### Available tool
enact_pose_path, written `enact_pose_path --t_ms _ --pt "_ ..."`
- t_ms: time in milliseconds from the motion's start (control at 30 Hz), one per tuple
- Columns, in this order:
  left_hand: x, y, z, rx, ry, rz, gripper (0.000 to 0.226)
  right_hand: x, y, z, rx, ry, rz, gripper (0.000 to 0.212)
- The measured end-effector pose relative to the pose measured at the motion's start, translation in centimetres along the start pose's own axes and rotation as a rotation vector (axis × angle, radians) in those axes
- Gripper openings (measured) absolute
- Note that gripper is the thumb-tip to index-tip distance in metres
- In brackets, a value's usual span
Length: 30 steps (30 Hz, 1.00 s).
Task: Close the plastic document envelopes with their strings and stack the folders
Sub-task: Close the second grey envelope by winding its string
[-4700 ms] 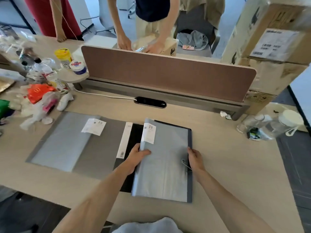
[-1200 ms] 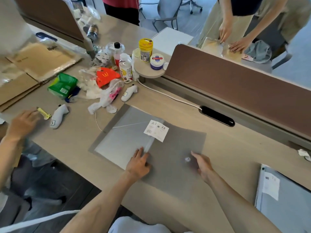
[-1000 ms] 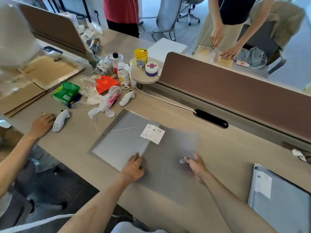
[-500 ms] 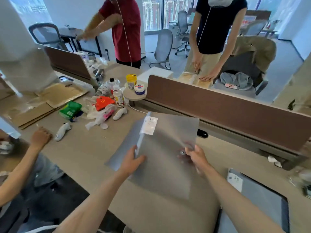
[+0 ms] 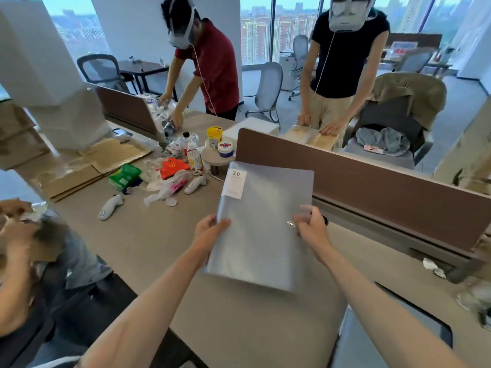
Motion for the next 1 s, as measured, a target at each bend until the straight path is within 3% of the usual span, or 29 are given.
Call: enact_pose_path --t_ms 167,267,367,567,767,833,900,1000 --pt "-0.7 -0.2 -2.1 -0.067 -0.077 -0.003 0.009 1.0 0.2 2.6 0.097 -0.193 0.034 0.029" --pt "-1.6 -0.2 -2.8 -0.096 -0.095 -0.015 0.009 1.6 0.5 4.2 0.225 -0.212 0.001 0.045" --pt "-3.0 0.5 -3.7 -0.12 -0.136 -0.047 0.009 2.5 0.6 5.5 0.298 -0.222 -0.02 0.044" --pt "-5.6 2.7 -4.1 -0.147 -0.2 -0.127 0.012 4.5 2.2 6.6 0.323 -0.056 -0.05 0.04" --pt "-10.6 6.2 -5.9 -0.23 -0.251 -0.137 0.027 7.9 5.6 6.6 0.403 0.125 -0.254 0.04" --pt "-12.3 7.5 -7.0 -0.256 -0.2 -0.11 0.022 9.7 6.5 6.9 0.479 0.013 -0.292 0.023" --pt "-14.0 8.7 -8.5 -0.273 -0.108 -0.062 0.009 11.5 7.1 7.8 0.541 -0.196 -0.318 0.022" --pt "-16.5 11.1 -11.4 -0.304 0.207 -0.08 0.026 13.3 7.6 9.9 0.588 -0.478 -0.372 0.011"
Point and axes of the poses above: each hand's wrist, its own y-axis towards the middle knuckle, its own x-axis out of the palm, z = x × y, the point moved 1 cm from there along y, towards the middle knuckle, and after that the axes turned 14 degrees about -z, right-handed, at the moved point
